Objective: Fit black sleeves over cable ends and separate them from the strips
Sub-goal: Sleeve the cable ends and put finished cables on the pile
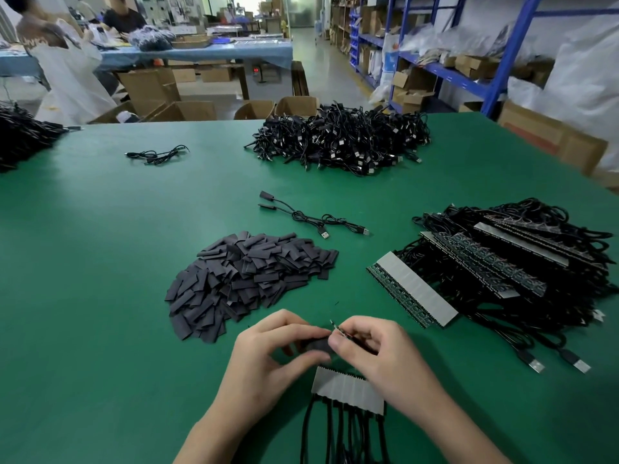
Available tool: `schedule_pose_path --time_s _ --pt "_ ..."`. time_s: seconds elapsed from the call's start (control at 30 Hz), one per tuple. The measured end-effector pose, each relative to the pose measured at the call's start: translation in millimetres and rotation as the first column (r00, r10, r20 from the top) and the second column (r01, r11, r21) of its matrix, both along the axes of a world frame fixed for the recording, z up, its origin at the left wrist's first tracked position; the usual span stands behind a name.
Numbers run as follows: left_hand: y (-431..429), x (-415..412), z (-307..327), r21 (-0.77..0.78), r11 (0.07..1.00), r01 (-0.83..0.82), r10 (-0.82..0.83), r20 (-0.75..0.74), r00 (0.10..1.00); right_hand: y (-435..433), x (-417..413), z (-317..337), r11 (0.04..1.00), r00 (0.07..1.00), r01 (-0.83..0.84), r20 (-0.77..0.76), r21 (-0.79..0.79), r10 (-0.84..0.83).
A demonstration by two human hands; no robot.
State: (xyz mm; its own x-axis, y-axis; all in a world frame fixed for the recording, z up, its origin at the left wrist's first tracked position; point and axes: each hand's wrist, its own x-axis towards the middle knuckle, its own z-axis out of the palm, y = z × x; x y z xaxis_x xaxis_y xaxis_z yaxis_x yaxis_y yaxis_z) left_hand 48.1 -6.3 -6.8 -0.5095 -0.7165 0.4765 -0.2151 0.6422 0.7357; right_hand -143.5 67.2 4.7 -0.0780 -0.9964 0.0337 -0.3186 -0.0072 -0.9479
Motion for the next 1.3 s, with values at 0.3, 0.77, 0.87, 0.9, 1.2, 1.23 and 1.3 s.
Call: schedule_pose_path --time_s 0.3,0.77,0.87,0.9,1.2,1.23,1.3 --pt "-2.4 0.9 -0.4 0.119 0.992 -0.033 0.048 -0.124 0.991 1.4 -4.6 6.8 0.998 0.991 0.048 0.127 0.033 -0.051" --pt "-4.4 3.0 -3.0 0.152 0.988 -0.01 0.032 -0.143 0.989 4.3 -2.8 5.7 0.996 1.0 0.006 -0.022 -0.085 -0.008" --pt "-4.0 2.7 -2.4 0.152 0.988 -0.005 0.026 -0.138 0.99 4.8 -2.5 5.8 0.996 0.999 0.0 -0.045 -0.092 -0.004" --pt "-4.0 2.4 -2.1 0.149 0.989 -0.002 0.022 -0.133 0.991 5.0 -2.3 5.7 0.996 0.999 -0.002 -0.053 -0.092 -0.003" --pt "-3.1 1.5 -1.2 0.142 0.99 0.005 0.013 -0.123 0.992 5.2 -0.9 3.8 0.995 0.998 -0.005 -0.069 -0.096 -0.002" --pt "-3.3 1.5 -1.1 0.142 0.99 0.006 0.012 -0.124 0.992 5.3 -0.8 3.6 0.995 0.998 -0.005 -0.069 -0.097 -0.002" --pt "-3.2 1.7 -1.0 0.144 0.99 0.005 0.013 -0.122 0.992 5.2 -0.9 3.6 0.995 0.997 -0.005 -0.073 -0.099 -0.002"
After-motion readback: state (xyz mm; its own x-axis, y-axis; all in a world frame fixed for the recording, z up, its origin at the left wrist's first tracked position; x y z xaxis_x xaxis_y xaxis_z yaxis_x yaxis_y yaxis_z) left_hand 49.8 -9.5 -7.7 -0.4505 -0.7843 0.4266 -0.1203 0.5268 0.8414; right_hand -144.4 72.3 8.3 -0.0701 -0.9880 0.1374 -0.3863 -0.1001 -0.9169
